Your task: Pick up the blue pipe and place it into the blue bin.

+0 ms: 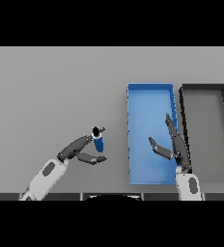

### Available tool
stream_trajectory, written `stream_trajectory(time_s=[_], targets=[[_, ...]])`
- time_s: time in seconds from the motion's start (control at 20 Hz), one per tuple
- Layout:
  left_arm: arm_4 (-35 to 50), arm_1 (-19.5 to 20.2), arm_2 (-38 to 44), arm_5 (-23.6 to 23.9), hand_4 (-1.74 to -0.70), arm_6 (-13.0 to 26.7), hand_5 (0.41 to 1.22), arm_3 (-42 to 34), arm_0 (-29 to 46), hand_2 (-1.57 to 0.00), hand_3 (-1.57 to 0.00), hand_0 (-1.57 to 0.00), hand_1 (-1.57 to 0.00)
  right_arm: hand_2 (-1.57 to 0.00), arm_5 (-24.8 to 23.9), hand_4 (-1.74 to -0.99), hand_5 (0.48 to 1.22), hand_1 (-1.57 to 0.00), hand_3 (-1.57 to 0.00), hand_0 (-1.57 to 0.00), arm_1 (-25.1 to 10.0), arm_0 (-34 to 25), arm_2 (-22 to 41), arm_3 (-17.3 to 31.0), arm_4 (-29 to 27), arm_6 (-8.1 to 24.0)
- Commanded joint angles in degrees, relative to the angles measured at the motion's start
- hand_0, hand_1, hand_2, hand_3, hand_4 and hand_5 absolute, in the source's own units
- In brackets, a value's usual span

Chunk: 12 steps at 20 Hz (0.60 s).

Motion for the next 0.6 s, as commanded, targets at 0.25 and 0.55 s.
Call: stream_trajectory(time_s=[0.25,0.55], targets=[[1.1,-6.1,0.7,0.4,-1.14,-3.3,0.55,5.7,-3.4,-0.11,-0.1,0.0,-0.03,0.0,0.0,-1.266,0.601,0.0,0.0,0.0,0.1,0.0,0.0,-0.5,-0.1,0.3],[4.0,-10.2,2.3,2.1,-1.53,-4.1,1.02,6.3,-2.2,-1.12,-1.1,-0.99,-1.07,0.0,0.1,-1.262,0.611,0.0,0.0,0.0,-0.3,-0.3,-0.3,-0.2,-0.3,-0.2]])
